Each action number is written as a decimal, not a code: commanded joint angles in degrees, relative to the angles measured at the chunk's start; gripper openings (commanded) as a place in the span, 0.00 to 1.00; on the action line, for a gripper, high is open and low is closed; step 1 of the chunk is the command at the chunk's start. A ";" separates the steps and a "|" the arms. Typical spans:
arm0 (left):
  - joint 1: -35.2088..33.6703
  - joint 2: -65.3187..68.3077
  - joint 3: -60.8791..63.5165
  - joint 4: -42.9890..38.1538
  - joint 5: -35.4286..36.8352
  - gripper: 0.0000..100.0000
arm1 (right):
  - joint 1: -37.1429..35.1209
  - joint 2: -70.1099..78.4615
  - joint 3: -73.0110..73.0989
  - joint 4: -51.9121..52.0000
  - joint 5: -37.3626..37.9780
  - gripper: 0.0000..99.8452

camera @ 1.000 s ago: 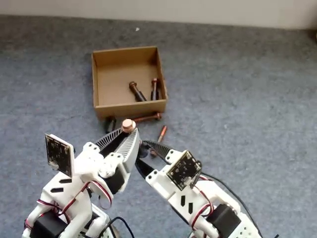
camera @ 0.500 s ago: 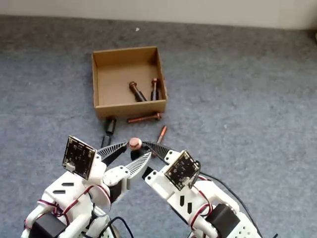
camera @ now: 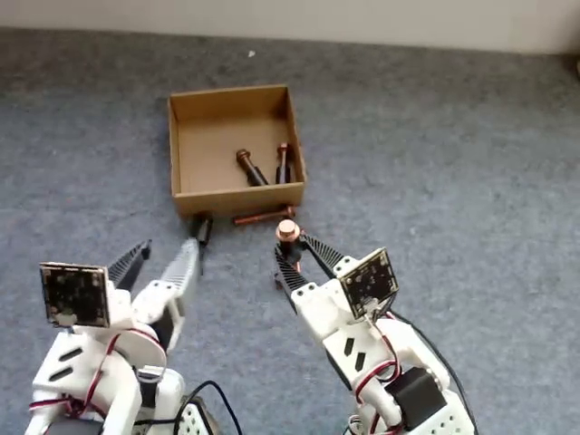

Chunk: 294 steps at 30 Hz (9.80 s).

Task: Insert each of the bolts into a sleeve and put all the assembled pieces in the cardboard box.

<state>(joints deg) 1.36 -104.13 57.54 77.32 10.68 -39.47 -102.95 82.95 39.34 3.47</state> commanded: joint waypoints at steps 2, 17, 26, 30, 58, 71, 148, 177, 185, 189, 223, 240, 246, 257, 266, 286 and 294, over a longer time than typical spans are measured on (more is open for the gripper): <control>-7.16 -0.22 6.55 0.26 -0.97 0.03 | 0.92 0.57 -1.45 4.35 -0.70 0.00; -20.70 -0.31 33.54 -19.78 -0.79 0.00 | 0.92 49.10 -33.71 4.09 -2.20 0.00; -24.13 -0.22 39.60 -30.51 -0.88 0.00 | 2.07 74.59 -47.16 -21.32 -2.20 0.00; -24.13 -0.22 39.60 -30.42 -0.88 0.00 | 5.14 86.11 -49.19 -34.07 -2.20 0.00; -24.48 -0.22 39.60 -30.59 -0.88 0.00 | 3.65 111.16 -82.15 4.35 -18.90 0.18; -28.00 -0.31 39.34 -30.77 -0.62 0.00 | -12.97 113.45 -83.03 9.01 -33.32 0.18; -0.48 0.22 25.89 -21.27 -22.42 0.07 | 24.22 67.65 -34.24 20.00 -18.02 0.00; 17.89 88.92 -27.91 -13.98 -46.15 0.16 | 35.38 67.82 -27.21 6.81 -21.71 0.00; 17.71 109.67 -44.62 -13.98 -48.88 0.16 | 36.53 67.74 -27.47 6.73 -21.71 0.00; 17.71 118.99 -53.23 -13.98 -49.23 0.16 | 36.53 67.74 -27.38 6.73 -21.71 0.00; 15.96 134.73 -76.00 1.49 -48.79 0.00 | 36.26 67.38 -27.12 6.73 -21.27 0.00; 15.60 100.35 -55.60 1.05 -33.23 0.00 | 36.09 51.91 -24.84 12.79 -21.27 0.00; 15.69 81.63 -38.73 -8.53 -28.04 0.00 | 28.97 43.21 -20.00 12.79 -21.27 0.00; 15.43 62.55 -28.88 -13.54 -8.44 0.00 | 17.27 29.32 -11.91 4.88 -16.88 0.00; 15.43 53.05 -25.63 -13.89 4.40 0.00 | 5.49 16.31 -1.01 -6.11 -8.62 0.00; 15.96 10.68 6.99 -31.47 15.82 0.00 | -10.15 14.20 -0.13 -6.37 -4.57 0.00; 19.30 1.10 12.70 -31.38 18.02 0.00 | -11.56 14.02 0.22 -12.44 2.37 0.00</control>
<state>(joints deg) 18.77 -98.95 69.58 47.69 27.74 -50.37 -87.74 83.82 29.93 4.35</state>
